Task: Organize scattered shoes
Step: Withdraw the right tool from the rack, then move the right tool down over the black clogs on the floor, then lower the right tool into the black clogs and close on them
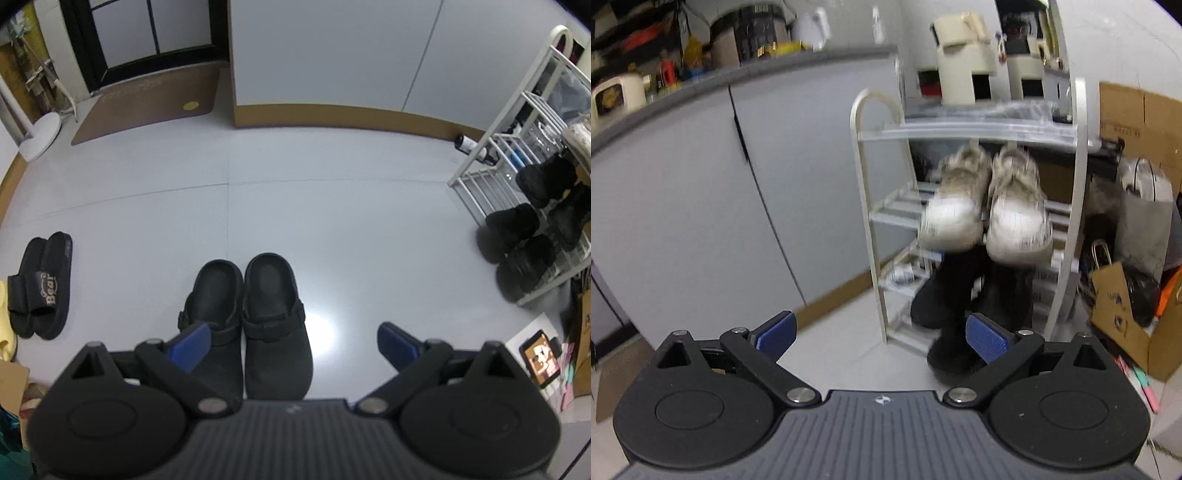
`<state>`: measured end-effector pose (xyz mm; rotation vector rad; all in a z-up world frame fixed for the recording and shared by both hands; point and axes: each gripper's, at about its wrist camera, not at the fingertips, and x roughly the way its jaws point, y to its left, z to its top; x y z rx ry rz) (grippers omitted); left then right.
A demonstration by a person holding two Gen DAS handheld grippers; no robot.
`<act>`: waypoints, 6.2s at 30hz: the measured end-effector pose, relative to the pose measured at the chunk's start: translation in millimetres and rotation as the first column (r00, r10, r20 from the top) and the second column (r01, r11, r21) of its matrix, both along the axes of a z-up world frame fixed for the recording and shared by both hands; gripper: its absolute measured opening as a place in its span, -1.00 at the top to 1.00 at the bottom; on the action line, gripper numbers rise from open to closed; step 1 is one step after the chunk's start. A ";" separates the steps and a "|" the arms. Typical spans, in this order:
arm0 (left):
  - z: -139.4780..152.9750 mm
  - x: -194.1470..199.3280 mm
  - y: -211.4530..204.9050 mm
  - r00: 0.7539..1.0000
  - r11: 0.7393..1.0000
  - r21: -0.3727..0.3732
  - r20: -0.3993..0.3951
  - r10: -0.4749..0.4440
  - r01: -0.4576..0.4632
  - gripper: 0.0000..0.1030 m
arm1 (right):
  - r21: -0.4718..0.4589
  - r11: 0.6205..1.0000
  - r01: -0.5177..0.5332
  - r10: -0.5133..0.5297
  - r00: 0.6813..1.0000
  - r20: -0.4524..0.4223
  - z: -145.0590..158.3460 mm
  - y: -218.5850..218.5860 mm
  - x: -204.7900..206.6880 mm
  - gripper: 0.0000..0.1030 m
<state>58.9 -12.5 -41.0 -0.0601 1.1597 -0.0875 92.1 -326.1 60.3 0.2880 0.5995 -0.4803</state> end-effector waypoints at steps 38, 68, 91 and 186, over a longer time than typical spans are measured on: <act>22.1 22.3 29.4 0.997 0.999 -0.023 0.051 0.050 -0.049 -0.92 | 0.251 0.760 -0.599 0.649 0.684 -0.333 -56.0 120.6 16.9 -1.00; 32.0 25.4 54.1 0.991 0.994 -0.046 0.078 0.107 -0.104 -0.94 | 0.254 0.690 -0.677 0.720 0.608 -0.334 -65.1 155.8 9.8 -0.82; 27.9 45.1 104.6 0.987 0.990 -0.031 0.083 0.140 -0.138 -0.94 | 0.308 0.662 -0.683 0.746 0.560 -0.361 -110.6 222.0 30.4 -0.62; 4.7 51.4 156.4 0.994 0.994 -0.026 0.035 0.103 -0.102 -0.93 | 0.449 0.746 -0.492 0.665 0.512 -0.544 -390.8 322.8 92.2 0.44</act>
